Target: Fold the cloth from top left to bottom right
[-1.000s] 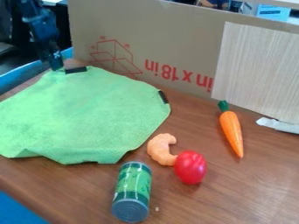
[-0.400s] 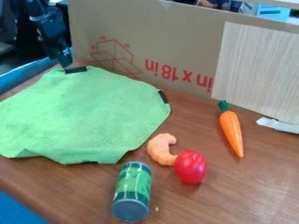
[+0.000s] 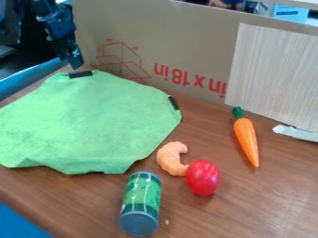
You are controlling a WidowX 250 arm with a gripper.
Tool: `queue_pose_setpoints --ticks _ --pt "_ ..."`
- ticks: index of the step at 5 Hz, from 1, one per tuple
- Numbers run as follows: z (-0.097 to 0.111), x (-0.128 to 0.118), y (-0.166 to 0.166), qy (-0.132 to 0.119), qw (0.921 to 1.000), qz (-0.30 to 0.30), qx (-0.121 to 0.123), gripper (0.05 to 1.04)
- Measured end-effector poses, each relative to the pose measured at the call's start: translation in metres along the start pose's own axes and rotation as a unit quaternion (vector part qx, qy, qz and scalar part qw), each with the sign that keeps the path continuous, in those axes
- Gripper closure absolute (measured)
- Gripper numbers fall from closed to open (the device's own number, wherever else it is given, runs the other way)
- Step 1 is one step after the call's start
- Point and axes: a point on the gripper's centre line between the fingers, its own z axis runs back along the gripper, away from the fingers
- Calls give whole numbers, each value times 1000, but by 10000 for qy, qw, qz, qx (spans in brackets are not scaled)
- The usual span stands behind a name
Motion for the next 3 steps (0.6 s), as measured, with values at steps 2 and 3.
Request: queue_pose_setpoints --ticks 2,3 --pt "-17 8 -2 159 9999 0 -16 82" --pt "-24 6 0 291 9996 -2 36 82"
